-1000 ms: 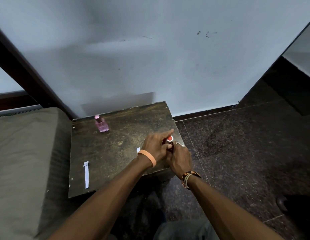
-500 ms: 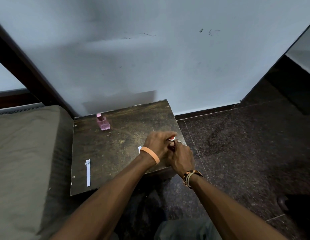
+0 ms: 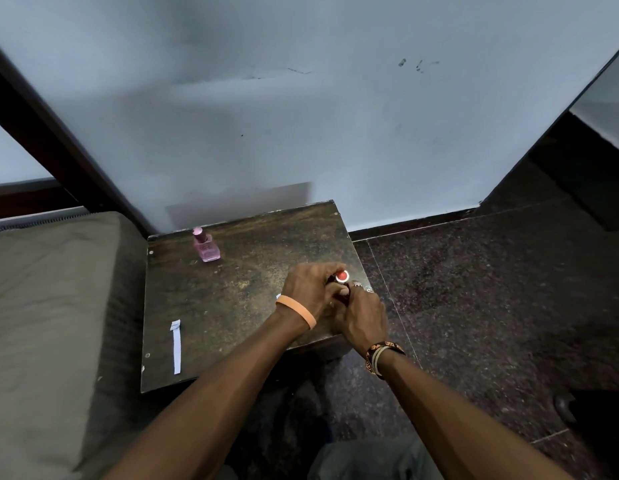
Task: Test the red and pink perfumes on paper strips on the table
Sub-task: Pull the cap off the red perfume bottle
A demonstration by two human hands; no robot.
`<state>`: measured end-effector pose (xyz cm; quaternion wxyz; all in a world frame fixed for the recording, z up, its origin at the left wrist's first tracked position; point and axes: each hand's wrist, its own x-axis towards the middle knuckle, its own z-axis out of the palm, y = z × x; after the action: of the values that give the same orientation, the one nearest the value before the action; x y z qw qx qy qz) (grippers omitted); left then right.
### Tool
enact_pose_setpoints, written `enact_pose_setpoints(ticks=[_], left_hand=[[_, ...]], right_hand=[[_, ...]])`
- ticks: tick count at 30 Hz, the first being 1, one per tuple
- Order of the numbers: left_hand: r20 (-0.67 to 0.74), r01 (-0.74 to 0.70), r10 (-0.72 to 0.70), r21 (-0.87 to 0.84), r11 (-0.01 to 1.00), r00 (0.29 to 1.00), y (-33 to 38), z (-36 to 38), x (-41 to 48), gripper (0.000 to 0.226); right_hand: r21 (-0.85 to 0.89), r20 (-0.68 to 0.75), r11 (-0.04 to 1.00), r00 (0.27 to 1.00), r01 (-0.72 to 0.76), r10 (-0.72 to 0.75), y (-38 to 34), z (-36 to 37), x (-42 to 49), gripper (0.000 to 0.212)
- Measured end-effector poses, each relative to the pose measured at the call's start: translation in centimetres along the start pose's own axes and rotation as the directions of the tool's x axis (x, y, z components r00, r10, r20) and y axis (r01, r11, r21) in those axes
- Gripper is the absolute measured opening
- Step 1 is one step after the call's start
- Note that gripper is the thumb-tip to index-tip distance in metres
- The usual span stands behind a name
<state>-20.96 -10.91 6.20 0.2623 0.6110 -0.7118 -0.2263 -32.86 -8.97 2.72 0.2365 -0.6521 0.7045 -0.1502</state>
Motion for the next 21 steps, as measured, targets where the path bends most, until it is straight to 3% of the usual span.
enact_pose_setpoints(ticks=[3,5,10,15,21], left_hand=[[0.052,-0.064,0.064,-0.005,0.998,0.997,0.13,0.02,-0.26,0.047],[0.060,-0.048,0.051,-0.038,0.998,0.997,0.10,-0.16,-0.20,0.042],[-0.053,0.027,-0.033,-0.096,0.995,0.998,-0.19,-0.04,-0.17,0.026],[0.024,-0.045,0.046,-0.057,0.997,0.999,-0.16,0.27,-0.66,0.052],[-0.001,-0.054,0.054,0.008,0.999,0.999,0.00,-0.29,-0.23,0.035]], right_hand=[[0.030,0.003,1.000,1.000,0.003,-0.003,0.02,0.15,-0.14,0.014],[0.023,-0.006,1.000,1.000,0.004,-0.004,0.04,0.30,-0.18,0.014],[-0.010,-0.007,1.000,1.000,0.017,-0.017,-0.14,0.10,-0.09,0.015],[-0.004,-0.011,1.000,1.000,0.016,-0.017,0.10,0.36,-0.19,0.012],[0.006,-0.011,1.000,1.000,0.007,-0.007,0.02,0.13,-0.07,0.014]])
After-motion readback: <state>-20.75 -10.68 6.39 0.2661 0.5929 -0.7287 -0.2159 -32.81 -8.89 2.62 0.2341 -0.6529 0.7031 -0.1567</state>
